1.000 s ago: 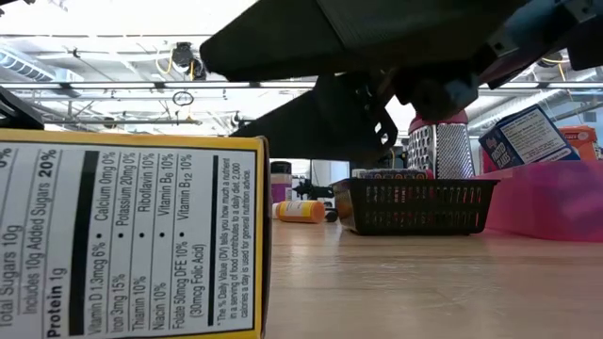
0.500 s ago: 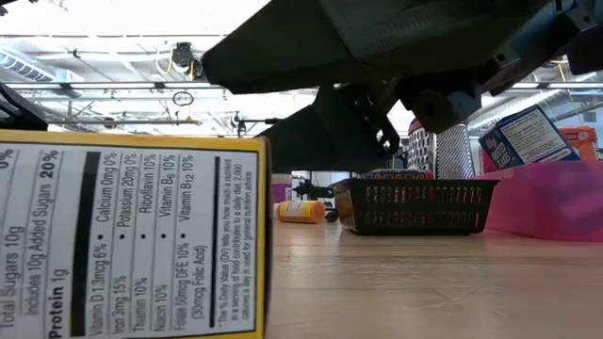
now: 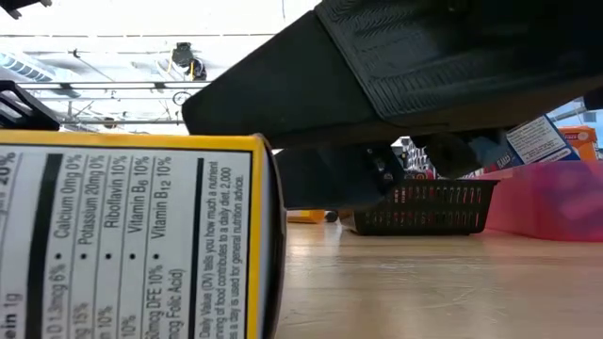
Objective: Pick & Place Kitchen Items
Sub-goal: Put the yellow cereal box into the red bin
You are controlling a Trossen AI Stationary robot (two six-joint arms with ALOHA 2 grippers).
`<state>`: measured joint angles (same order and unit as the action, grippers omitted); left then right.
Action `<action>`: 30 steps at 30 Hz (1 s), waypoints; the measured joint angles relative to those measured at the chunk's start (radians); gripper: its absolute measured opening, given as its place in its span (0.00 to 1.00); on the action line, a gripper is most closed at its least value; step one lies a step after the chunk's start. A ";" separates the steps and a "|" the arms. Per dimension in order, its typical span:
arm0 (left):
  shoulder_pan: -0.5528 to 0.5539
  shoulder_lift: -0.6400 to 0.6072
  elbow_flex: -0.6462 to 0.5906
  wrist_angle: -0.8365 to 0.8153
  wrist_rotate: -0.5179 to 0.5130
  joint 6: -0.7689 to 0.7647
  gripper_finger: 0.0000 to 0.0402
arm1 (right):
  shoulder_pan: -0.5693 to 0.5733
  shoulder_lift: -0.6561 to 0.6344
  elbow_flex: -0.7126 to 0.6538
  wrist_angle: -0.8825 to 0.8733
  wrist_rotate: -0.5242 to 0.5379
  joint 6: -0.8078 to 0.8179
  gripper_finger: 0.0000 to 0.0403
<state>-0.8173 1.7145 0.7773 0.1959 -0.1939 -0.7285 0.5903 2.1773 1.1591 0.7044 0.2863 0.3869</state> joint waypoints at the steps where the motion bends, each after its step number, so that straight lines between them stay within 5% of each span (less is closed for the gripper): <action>1: 0.000 0.000 0.000 0.000 -0.003 0.000 0.20 | 0.000 0.000 0.000 0.000 0.000 -0.003 0.85; 9: -0.001 0.000 0.000 0.029 -0.017 0.020 0.20 | 0.000 0.000 0.000 -0.060 -0.003 0.068 0.77; 24: -0.001 0.000 0.000 0.034 -0.016 0.022 0.20 | -0.001 0.000 0.000 -0.036 -0.003 0.071 0.35; 30: 0.000 0.000 0.000 0.035 -0.017 0.029 0.20 | -0.002 -0.011 -0.001 -0.040 -0.003 0.069 0.26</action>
<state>-0.8173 1.7145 0.7771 0.2310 -0.2111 -0.6998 0.5888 2.1662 1.1585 0.6639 0.2832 0.4559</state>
